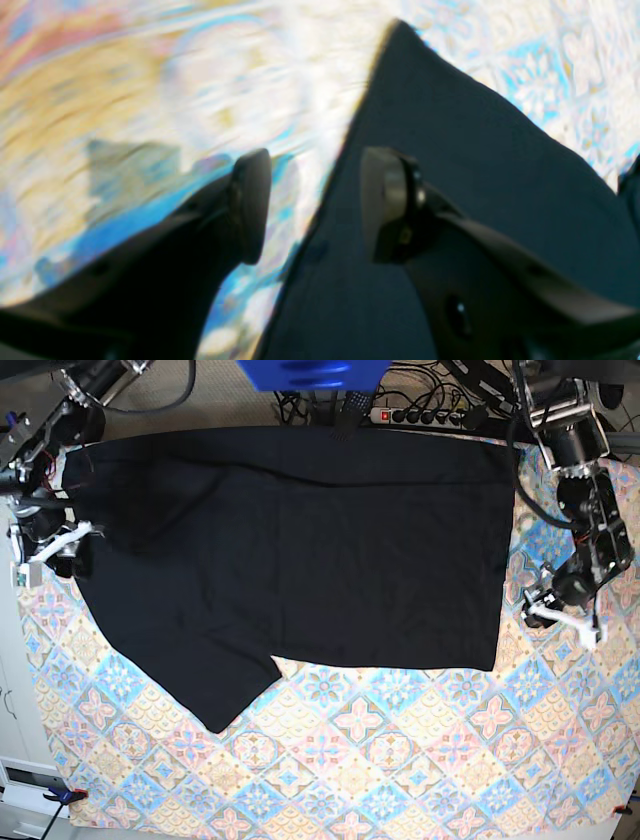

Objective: Fold the T-shirt properly
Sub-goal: 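Release the edge and move both grippers to the shirt's side edge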

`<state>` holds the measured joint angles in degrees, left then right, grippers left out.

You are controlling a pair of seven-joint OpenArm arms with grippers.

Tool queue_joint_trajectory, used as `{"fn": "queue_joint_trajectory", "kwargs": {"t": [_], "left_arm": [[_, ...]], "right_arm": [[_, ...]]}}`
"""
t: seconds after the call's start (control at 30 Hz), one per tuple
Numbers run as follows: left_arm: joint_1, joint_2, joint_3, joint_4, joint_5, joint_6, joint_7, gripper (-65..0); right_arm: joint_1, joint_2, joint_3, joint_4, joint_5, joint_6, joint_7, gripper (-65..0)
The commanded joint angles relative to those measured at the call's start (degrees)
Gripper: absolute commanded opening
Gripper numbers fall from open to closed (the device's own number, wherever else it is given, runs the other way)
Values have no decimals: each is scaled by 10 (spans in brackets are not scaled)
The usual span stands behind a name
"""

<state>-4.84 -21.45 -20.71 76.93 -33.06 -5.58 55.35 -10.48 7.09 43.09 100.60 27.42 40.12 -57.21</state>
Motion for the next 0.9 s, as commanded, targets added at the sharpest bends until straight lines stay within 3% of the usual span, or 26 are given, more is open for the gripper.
{"fn": "queue_joint_trajectory", "kwargs": {"t": [0.0, 0.17, 0.47, 0.8, 0.87], "left_arm": [[-23, -12, 15, -10, 8, 1, -24, -359], [-93, -12, 104, -142, 40, 2, -104, -359], [-183, -6, 210, -352, 40, 2, -231, -359], [-201, 55, 246, -385, 39, 2, -243, -362], [-199, 58, 246, -385, 39, 1, -241, -397]], "right_arm": [[-6, 10, 6, 8, -2, -1, 0, -443], [-6, 9, -18, 8, -2, -1, 0, -443], [-6, 8, -23, 8, -3, -1, 0, -443], [-6, 8, -24, 9, -3, -1, 0, -443], [-6, 8, -24, 10, -3, -1, 0, -443]]}}
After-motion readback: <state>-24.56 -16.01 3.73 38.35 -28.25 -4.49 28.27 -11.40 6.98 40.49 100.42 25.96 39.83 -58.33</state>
